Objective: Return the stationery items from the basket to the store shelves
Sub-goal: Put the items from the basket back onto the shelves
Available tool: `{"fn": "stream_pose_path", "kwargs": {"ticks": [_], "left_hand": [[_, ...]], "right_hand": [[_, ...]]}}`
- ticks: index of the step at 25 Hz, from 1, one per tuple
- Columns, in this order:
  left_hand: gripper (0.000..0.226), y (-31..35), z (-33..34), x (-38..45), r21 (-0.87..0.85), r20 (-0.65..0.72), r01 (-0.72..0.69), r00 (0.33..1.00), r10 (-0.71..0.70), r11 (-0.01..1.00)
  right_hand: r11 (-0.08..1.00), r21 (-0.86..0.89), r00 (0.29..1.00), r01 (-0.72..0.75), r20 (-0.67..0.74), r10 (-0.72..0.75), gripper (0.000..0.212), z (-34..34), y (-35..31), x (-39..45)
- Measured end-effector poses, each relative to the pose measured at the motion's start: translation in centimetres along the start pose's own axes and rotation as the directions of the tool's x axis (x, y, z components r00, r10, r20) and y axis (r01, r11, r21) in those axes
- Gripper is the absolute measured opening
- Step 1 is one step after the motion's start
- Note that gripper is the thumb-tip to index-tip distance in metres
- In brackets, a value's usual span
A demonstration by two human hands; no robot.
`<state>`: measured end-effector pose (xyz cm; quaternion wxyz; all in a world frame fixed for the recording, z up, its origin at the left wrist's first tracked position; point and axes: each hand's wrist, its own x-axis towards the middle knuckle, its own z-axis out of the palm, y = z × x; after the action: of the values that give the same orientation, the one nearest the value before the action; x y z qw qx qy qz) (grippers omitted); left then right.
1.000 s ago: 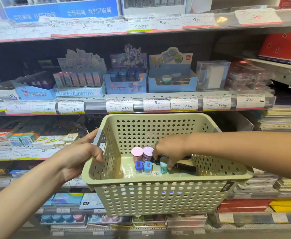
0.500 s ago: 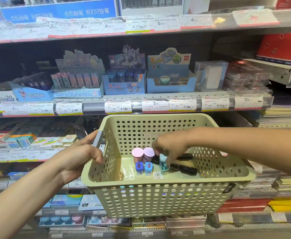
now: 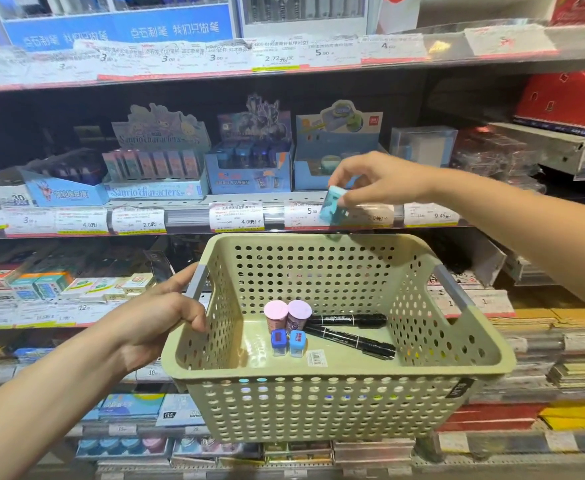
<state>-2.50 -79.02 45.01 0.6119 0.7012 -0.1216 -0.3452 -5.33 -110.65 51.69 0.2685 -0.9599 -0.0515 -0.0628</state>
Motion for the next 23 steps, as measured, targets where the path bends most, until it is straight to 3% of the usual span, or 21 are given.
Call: {"fn": "stream_pose_path", "kwargs": {"ticks": [3,8,11,17,23], "left_hand": [[0.076,0.1,-0.1,0.1,-0.006,-0.01,-0.001,1.0,0.001,1.0],[0.074,0.2,-0.3,0.3,-0.021,-0.014,0.003,1.0,-0.003,1.0],[0.076,0.2,-0.2,0.2,-0.035,0.009,-0.002,1.0,0.002,0.999],[0.075,0.4,0.0,0.0,-0.014,0.023,-0.019,1.0,0.019,1.0],[0.073,0.3,0.2,-0.3,-0.035,0.041,-0.019,0.999,0.02,0.999]], "right_hand": [[0.999,0.037,0.987,-0.018,-0.157,0.024,0.02,-1.5,1.3,1.0],[0.986,-0.09,0.912,-0.14,-0.399,0.094,0.034,-2.4,3.1,3.4],[0.976,-0.075,0.873,-0.206,-0.464,0.149,0.036,-2.6,4.1,4.5],[0.875,-0.389,0.922,-0.287,-0.359,0.143,0.037,-2.5,3.7,5.5],[0.789,-0.521,0.944,-0.326,-0.226,0.241,0.041,-2.4,4.0,6.4]]}}
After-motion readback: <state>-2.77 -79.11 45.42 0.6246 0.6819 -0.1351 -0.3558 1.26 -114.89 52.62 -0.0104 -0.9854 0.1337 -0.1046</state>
